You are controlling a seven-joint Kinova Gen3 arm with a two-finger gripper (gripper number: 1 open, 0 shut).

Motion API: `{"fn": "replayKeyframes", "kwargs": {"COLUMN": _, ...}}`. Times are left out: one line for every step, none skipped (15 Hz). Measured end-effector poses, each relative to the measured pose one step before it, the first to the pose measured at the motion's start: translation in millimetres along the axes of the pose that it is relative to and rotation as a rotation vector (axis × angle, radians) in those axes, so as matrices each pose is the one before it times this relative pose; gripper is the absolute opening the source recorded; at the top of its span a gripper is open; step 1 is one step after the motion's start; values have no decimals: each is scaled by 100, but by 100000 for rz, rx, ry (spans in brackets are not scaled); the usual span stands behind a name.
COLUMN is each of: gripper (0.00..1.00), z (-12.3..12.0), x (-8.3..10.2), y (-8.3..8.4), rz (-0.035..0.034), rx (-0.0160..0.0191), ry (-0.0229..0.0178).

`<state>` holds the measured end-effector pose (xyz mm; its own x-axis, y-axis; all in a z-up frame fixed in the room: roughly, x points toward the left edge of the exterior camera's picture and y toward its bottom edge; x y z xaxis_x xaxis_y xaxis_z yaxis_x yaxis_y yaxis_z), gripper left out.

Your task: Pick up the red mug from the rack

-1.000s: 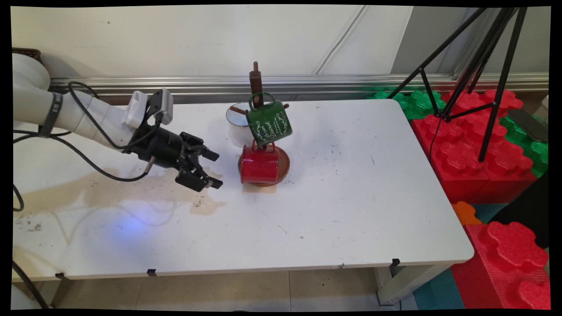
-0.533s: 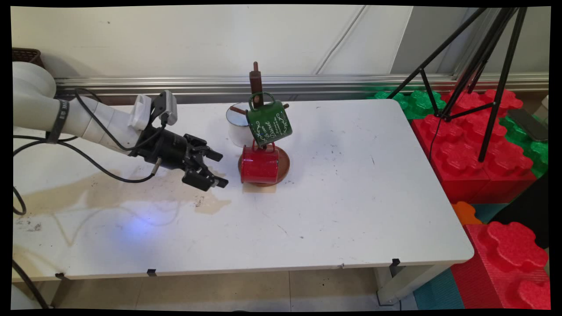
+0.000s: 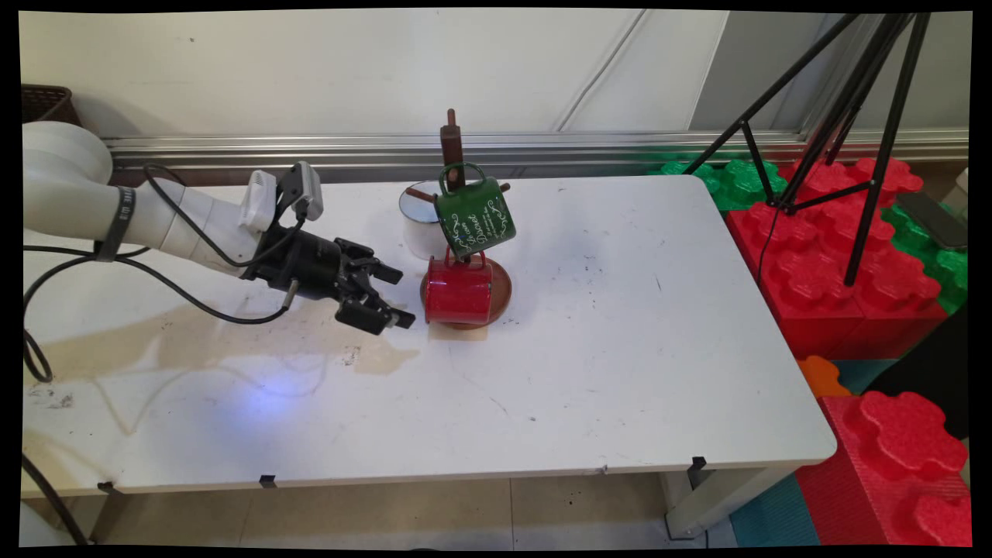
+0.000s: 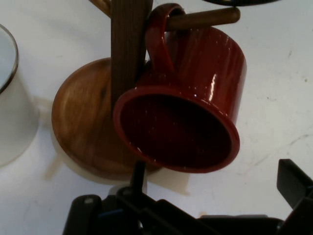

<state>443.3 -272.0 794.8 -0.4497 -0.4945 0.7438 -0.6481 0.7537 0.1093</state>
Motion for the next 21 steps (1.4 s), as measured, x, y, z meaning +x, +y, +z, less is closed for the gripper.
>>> {"fn": "replayKeyframes", "kwargs": {"gripper": 100, "z": 144, "x": 8, "y": 12, "rz": -353, "rx": 68, "ry": 426}}
{"fn": "replayKeyframes", "kwargs": {"gripper": 100, "z": 90, "x": -6, "y": 13, "rz": -235, "rx": 42, "ry": 246}}
{"fn": "replayKeyframes", "kwargs": {"gripper": 100, "z": 133, "x": -9, "y": 10, "rz": -377, "rx": 100, "ry": 402}}
{"fn": "replayKeyframes", "kwargs": {"gripper": 100, "z": 87, "x": -5, "y": 2, "rz": -275, "rx": 66, "ry": 265}}
{"fn": "replayKeyframes", "kwargs": {"gripper": 100, "z": 130, "x": -15, "y": 6, "rz": -427, "rx": 112, "ry": 405}}
{"fn": "replayKeyframes", "kwargs": {"gripper": 100, "z": 166, "x": 3, "y": -10, "rz": -483, "rx": 99, "ry": 521}}
{"fn": "replayKeyframes", "kwargs": {"gripper": 100, "z": 169, "x": 7, "y": -6, "rz": -463, "rx": 99, "ry": 539}}
{"fn": "replayKeyframes", "kwargs": {"gripper": 100, "z": 145, "x": 3, "y": -7, "rz": -383, "rx": 119, "ry": 467}}
{"fn": "replayKeyframes", "kwargs": {"gripper": 100, "z": 174, "x": 21, "y": -19, "rz": -445, "rx": 113, "ry": 522}}
{"fn": "replayKeyframes", "kwargs": {"gripper": 100, "z": 191, "x": 13, "y": -19, "rz": -467, "rx": 155, "ry": 542}}
{"fn": "replayKeyframes", "kwargs": {"gripper": 100, "z": 110, "x": 5, "y": -7, "rz": -295, "rx": 102, "ry": 347}}
{"fn": "replayKeyframes", "kwargs": {"gripper": 100, "z": 145, "x": 4, "y": -12, "rz": -438, "rx": 133, "ry": 432}}
{"fn": "replayKeyframes", "kwargs": {"gripper": 100, "z": 131, "x": -8, "y": -8, "rz": -444, "rx": 135, "ry": 405}}
{"fn": "replayKeyframes", "kwargs": {"gripper": 100, "z": 102, "x": -12, "y": -9, "rz": -365, "rx": 113, "ry": 287}}
{"fn": "replayKeyframes", "kwargs": {"gripper": 100, "z": 100, "x": -21, "y": -4, "rz": -377, "rx": 135, "ry": 289}}
{"fn": "replayKeyframes", "kwargs": {"gripper": 100, "z": 81, "x": -27, "y": -5, "rz": -385, "rx": 137, "ry": 261}}
{"fn": "replayKeyframes", "kwargs": {"gripper": 100, "z": 65, "x": -19, "y": -4, "rz": -281, "rx": 87, "ry": 213}}
{"fn": "replayKeyframes", "kwargs": {"gripper": 100, "z": 66, "x": -13, "y": -5, "rz": -282, "rx": 113, "ry": 243}}
{"fn": "replayKeyframes", "kwargs": {"gripper": 100, "z": 64, "x": -5, "y": -4, "rz": -273, "rx": 95, "ry": 246}}
{"fn": "replayKeyframes", "kwargs": {"gripper": 100, "z": 47, "x": 2, "y": 4, "rz": -235, "rx": 66, "ry": 274}}
{"fn": "replayKeyframes", "kwargs": {"gripper": 100, "z": 42, "x": 2, "y": 9, "rz": -191, "rx": 16, "ry": 236}}
